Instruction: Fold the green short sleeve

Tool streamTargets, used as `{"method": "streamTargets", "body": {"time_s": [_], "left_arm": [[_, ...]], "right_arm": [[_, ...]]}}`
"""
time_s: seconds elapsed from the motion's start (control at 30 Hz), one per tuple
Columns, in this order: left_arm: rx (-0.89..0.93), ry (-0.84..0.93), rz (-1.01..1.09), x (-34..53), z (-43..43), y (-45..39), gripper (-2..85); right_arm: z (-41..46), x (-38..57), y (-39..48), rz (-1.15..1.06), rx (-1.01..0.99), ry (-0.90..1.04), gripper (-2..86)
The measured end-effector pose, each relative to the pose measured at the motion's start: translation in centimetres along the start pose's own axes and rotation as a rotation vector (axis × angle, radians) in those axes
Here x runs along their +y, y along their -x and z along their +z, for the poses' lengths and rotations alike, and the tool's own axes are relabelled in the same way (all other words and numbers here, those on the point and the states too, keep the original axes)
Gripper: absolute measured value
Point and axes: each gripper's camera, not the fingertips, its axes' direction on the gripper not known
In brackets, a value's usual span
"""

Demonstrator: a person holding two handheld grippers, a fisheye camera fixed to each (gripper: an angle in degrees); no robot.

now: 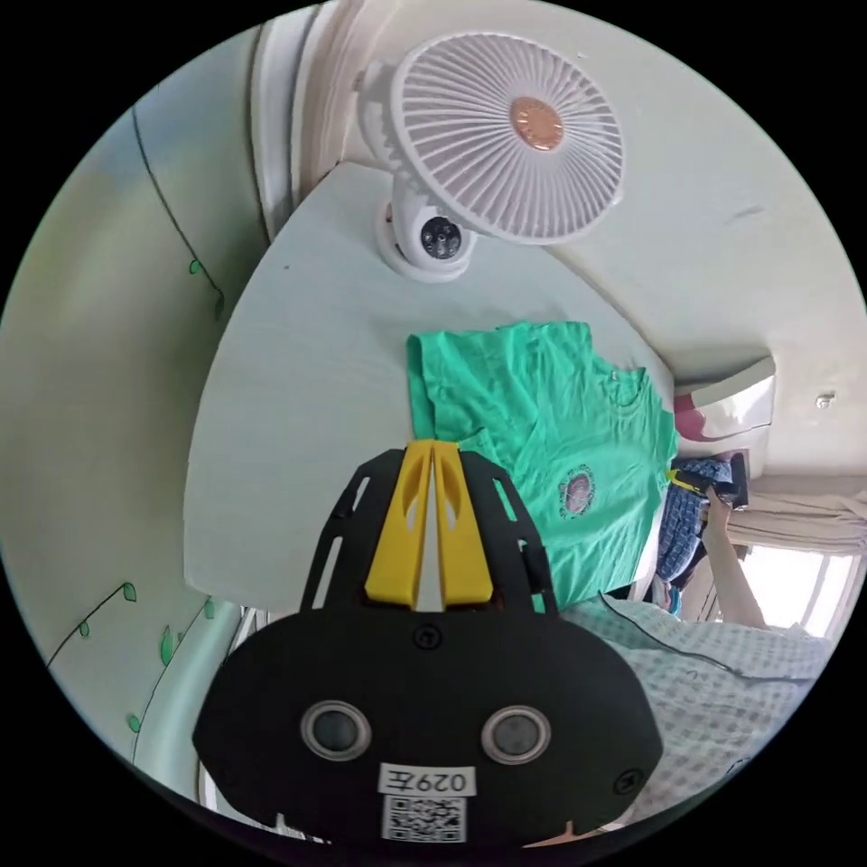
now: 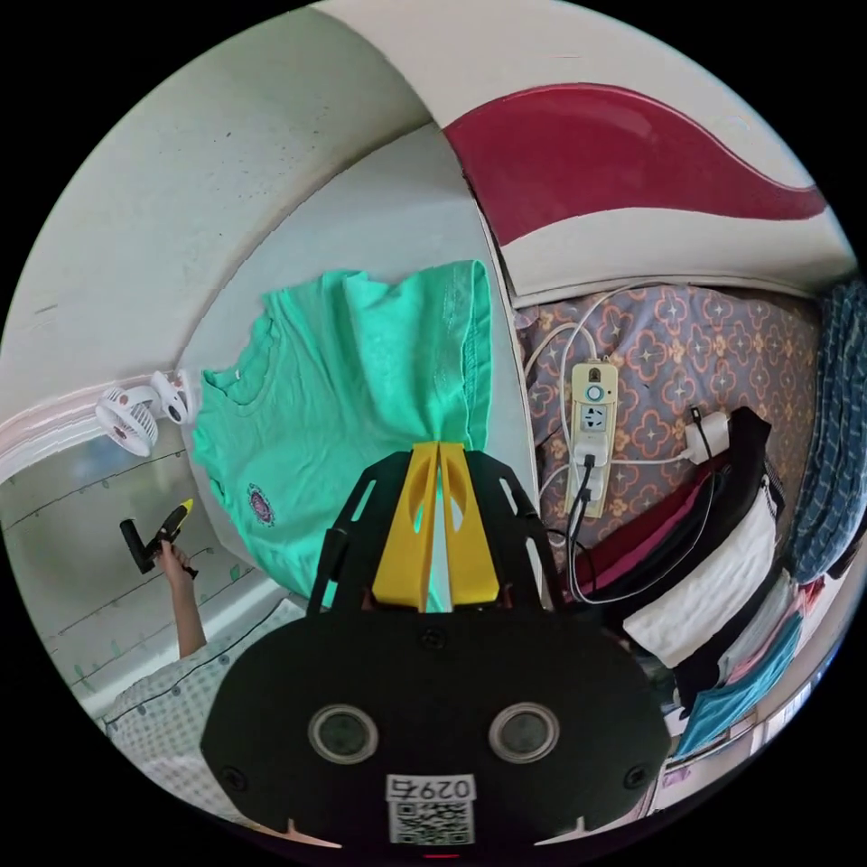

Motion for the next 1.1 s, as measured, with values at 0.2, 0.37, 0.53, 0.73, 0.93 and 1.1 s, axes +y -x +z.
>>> {"method": "streamTargets", "body": {"time_s": [0.2, 0.37, 0.53, 0.73, 0.93, 1.1], "left_arm": [[0.033, 0.127, 0.161, -2.8, 4.3, -7.1, -1.0], [-0.208, 0.230, 0.232, -3.9, 6.1, -9.8, -1.0], [-0.257, 0.206, 0.289, -3.3, 5.6, -10.9, -1.0], [-0.274, 0.129, 0.244, -2.1, 2.8, -12.6, -1.0], [-0.349, 0.171, 0.261, -1.6, 5.4, -14.4, -1.0], [-0.262, 0.174, 0.256, -3.8, 5.2, -14.8, -1.0]], "right_arm": [[3.1, -1.1, 6.7, -0.103, 0.225, 0.009, -0.5], [5.5, -2.2, 7.5, -0.082, 0.290, 0.079, -0.5], [5.5, -1.0, 5.7, 0.055, 0.226, 0.075, -0.5], [6.0, 4.5, 12.8, -0.210, 0.069, -0.050, -0.5], [15.7, 9.4, 23.1, -0.470, 0.281, 0.123, -0.5], [17.2, 10.9, 26.8, -0.503, 0.491, 0.128, -0.6]]}}
